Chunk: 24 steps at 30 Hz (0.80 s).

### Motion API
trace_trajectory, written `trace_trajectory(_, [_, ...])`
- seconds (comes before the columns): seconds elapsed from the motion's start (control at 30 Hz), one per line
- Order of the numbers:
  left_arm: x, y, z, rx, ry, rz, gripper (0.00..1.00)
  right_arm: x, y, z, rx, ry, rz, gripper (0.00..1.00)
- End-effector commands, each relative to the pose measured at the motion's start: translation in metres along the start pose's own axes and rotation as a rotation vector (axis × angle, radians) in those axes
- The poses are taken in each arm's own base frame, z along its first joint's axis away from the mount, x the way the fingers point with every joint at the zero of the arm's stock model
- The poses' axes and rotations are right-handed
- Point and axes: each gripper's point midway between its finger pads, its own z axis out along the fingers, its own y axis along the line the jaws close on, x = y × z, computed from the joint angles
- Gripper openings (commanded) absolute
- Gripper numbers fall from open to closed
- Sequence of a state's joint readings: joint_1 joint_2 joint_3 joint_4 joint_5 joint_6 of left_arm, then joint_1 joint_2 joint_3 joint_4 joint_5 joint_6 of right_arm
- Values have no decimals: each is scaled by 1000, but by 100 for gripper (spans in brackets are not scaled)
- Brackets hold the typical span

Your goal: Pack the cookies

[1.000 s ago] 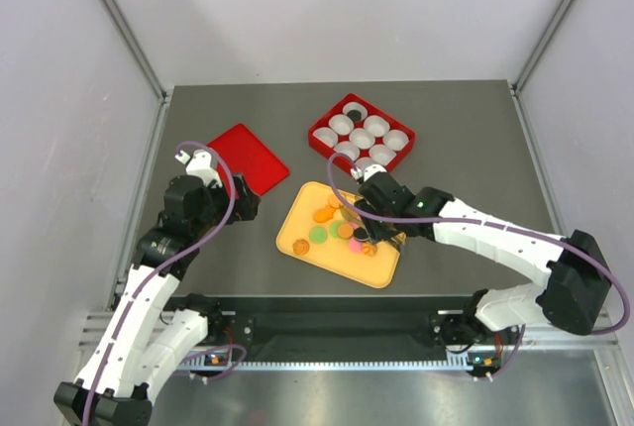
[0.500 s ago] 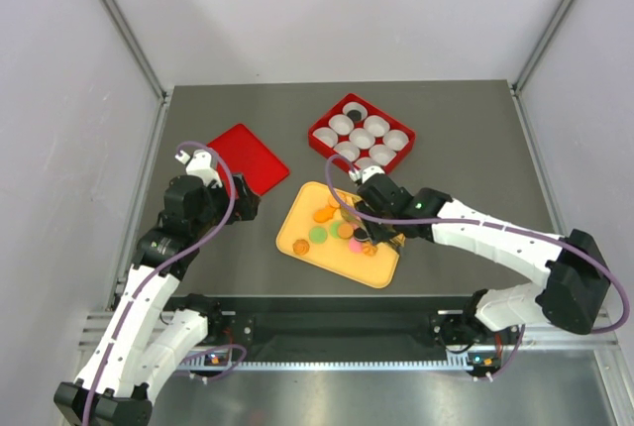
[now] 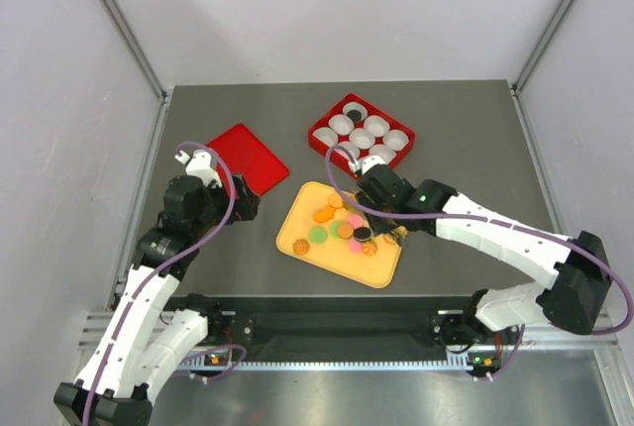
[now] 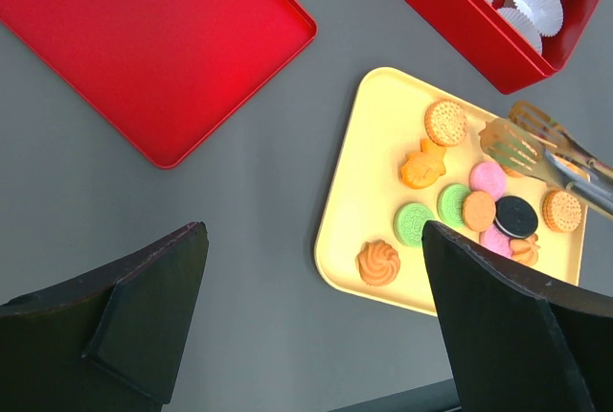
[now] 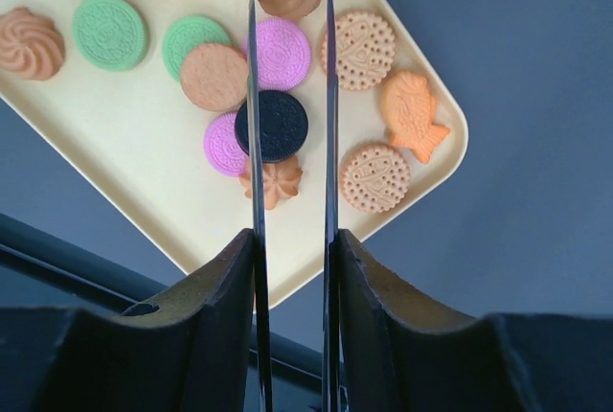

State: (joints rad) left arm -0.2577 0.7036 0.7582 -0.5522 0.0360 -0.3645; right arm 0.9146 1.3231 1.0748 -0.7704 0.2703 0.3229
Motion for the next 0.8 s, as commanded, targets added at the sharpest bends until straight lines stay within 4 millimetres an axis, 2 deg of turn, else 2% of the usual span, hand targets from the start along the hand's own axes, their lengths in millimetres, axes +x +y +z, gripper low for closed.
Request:
trace_trajectory(0.0, [-5,-3,-1,15,-29,14,99,-29,1,-27,-12,-99,-10,32])
trace_trajectory(0.23, [-5,-3,-1,18,-28,14,99,-55,-3,-42,-30,-155,10,33])
trace_trajectory(0.33, [-5,-3,-1,18,-28,14,99,-81,-13,-50,-18,-206,23,33])
trace_trajectory(0.4, [-5,-3,-1,19,-28,14,99,-93,-19,-49,-17,-220,40,33])
trace_trajectory(0.47, [-5,-3,-1,19,-26,14,99,-116,-35,-51,-5,-268,79,33])
trace_trajectory(0.5, [-5,-3,-1,18,-28,14,98,-123,-48,-44,8,-263,108,33])
trace_trajectory(0.57, [-5,-3,0,17,-25,14,99,-144,-59,-43,13,-307,139,33])
trace_trajectory(0.6, [-5,-3,0,18,-25,14,99,-147,-71,-32,30,-290,163,33])
trace_trajectory(0.63, [-5,-3,0,17,-27,14,99,-158,-76,-33,35,-312,173,33])
trace_trajectory(0.67, [-5,-3,0,16,-24,14,99,-163,-85,-22,58,-303,190,33])
trace_trajectory(0.77, [-4,-3,0,16,-23,13,99,-180,-99,-11,84,-313,213,33])
